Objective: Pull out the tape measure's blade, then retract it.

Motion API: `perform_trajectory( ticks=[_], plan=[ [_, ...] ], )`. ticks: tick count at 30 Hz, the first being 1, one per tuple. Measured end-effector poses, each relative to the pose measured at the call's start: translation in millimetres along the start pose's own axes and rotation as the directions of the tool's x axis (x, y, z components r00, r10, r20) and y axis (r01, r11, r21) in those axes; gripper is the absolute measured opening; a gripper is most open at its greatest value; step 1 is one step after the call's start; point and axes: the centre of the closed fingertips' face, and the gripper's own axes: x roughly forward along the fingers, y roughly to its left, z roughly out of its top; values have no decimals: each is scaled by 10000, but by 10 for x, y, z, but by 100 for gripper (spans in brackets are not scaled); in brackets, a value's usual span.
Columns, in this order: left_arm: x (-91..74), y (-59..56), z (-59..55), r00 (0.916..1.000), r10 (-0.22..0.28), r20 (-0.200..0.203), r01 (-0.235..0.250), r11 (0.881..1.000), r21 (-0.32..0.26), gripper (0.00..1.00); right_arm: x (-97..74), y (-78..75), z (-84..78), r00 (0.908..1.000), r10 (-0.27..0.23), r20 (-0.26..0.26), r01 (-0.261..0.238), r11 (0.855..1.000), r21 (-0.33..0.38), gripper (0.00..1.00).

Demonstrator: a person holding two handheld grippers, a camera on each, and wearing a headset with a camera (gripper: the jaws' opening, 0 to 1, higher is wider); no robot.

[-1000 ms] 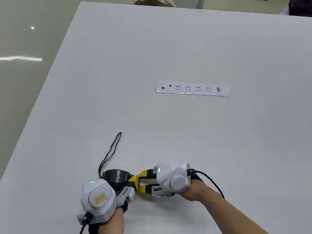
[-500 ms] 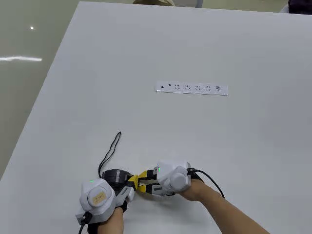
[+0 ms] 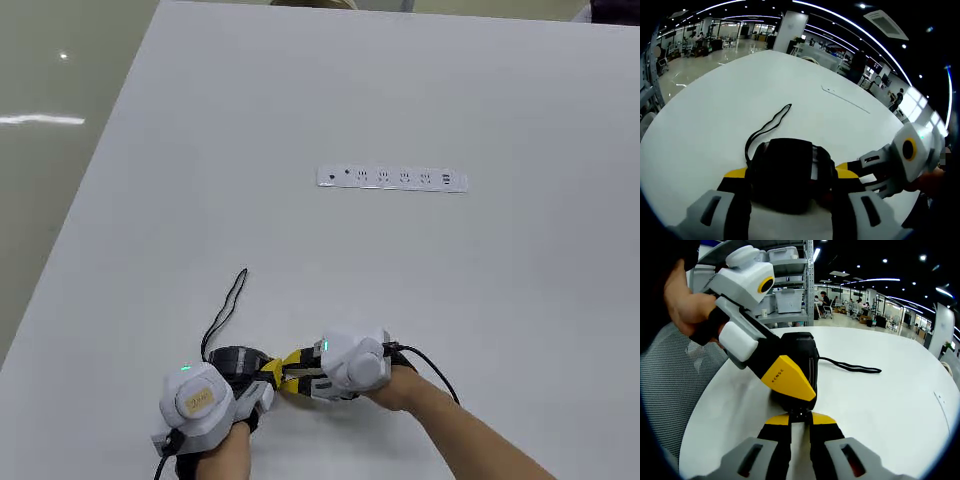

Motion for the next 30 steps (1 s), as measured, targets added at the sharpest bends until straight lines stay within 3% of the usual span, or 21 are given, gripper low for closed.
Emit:
perform_trajectory(
  ticks=[30],
  plan=[
    [11, -9, 4, 10000, -55, 17, 55, 9999, 161, 65, 26, 8, 27, 9997, -217, -94, 217, 9997, 63, 14]
  ],
)
